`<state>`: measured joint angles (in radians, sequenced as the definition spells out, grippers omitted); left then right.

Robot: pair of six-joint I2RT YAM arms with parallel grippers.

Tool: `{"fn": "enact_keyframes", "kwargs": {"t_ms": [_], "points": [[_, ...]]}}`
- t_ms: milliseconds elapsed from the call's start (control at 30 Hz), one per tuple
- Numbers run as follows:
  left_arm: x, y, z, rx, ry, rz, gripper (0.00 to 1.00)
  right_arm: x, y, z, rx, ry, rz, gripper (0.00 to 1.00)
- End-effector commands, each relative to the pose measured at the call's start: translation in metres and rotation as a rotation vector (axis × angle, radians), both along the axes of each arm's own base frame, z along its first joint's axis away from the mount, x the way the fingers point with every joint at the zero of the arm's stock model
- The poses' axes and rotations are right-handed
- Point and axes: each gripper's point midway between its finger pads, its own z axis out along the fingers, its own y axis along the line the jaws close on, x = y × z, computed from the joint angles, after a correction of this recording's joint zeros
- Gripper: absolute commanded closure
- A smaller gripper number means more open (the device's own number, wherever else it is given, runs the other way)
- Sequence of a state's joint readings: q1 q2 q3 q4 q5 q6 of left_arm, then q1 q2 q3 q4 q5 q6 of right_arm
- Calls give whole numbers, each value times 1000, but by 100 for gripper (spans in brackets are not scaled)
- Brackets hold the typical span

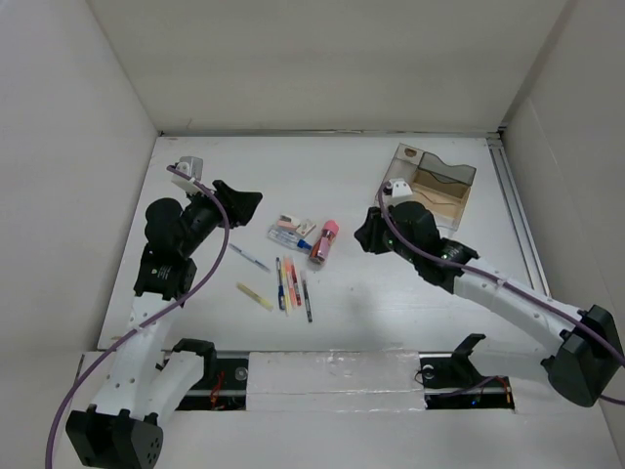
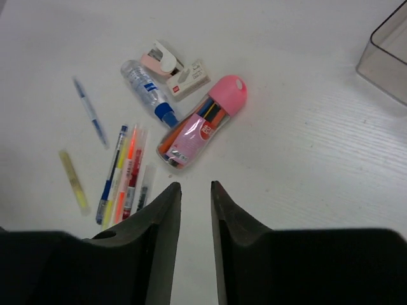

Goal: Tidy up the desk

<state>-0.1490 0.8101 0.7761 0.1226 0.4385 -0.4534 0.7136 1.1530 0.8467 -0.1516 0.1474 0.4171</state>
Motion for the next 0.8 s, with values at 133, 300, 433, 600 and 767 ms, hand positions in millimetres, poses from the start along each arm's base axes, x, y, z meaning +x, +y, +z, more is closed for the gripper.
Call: {"fn": "enact_keyframes", "kwargs": {"t_ms": [133,300,433,600,767], "points": [[-5,-1,30,0,-103,-12,48,15,42,11,93,-13,119,100],[-5,1,30,-1,-100,-3,48,31,47,-25,-13,109,95,84],[-4,3,31,4,-103,9,49,38,50,-58,-26,196,62,40],[-3,3,29,5,-96,11,49,45,57,-80,-23,249,31,20],[-1,1,27,3,-88,3,49,51,69,-96,-32,299,71,20]]}}
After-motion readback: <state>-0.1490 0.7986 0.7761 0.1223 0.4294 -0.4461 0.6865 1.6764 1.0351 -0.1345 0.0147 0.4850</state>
